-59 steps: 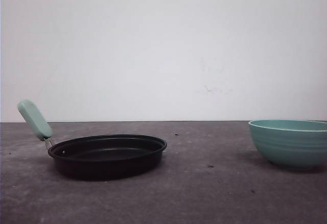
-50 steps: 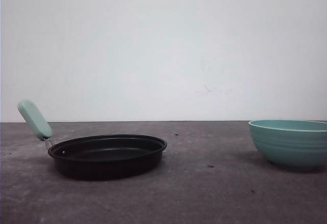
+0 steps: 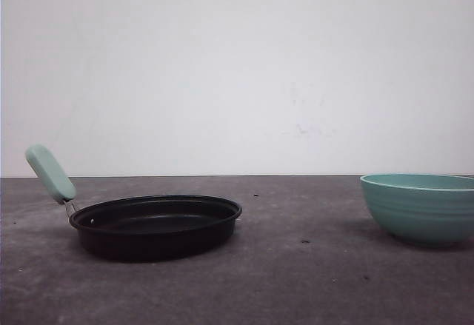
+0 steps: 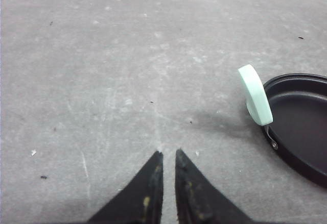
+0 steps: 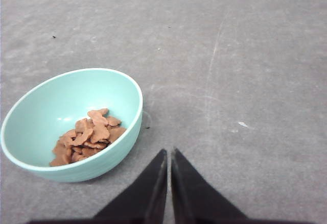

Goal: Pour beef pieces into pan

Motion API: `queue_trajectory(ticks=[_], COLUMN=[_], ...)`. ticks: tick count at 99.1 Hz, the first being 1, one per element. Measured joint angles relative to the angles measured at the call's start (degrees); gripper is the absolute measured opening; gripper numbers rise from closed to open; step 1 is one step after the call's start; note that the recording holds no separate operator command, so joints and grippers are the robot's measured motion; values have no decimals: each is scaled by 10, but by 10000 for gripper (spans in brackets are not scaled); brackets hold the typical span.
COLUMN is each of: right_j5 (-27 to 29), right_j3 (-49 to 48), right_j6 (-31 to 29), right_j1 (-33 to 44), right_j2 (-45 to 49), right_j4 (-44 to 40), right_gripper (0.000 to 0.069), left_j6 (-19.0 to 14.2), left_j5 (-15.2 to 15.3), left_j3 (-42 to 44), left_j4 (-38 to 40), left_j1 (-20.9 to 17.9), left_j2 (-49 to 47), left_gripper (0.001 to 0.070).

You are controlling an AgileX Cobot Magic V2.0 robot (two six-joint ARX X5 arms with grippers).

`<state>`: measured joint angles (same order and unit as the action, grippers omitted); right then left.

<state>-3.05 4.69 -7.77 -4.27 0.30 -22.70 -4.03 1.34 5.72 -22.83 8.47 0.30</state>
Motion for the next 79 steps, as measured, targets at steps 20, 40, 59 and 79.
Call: queue_trajectory(ticks=[20, 40, 59, 79], right_j5=[0, 0, 0, 26], right_j3=[0, 0, 0, 0], right_j6=[0, 0, 0, 5], right_j1=[0, 0, 0, 1], right_j2=[0, 0, 0, 0], right_j4=[0, 0, 0, 28], right_gripper=[10, 10, 10, 10], left_j6=[0, 0, 0, 0], left_j5=[0, 0, 0, 0], left_j3=[0, 0, 0, 0], left_j4=[0, 0, 0, 0], left_j1=[0, 0, 0, 0], left_j2=[0, 0, 0, 0], left_gripper=[17, 17, 17, 17])
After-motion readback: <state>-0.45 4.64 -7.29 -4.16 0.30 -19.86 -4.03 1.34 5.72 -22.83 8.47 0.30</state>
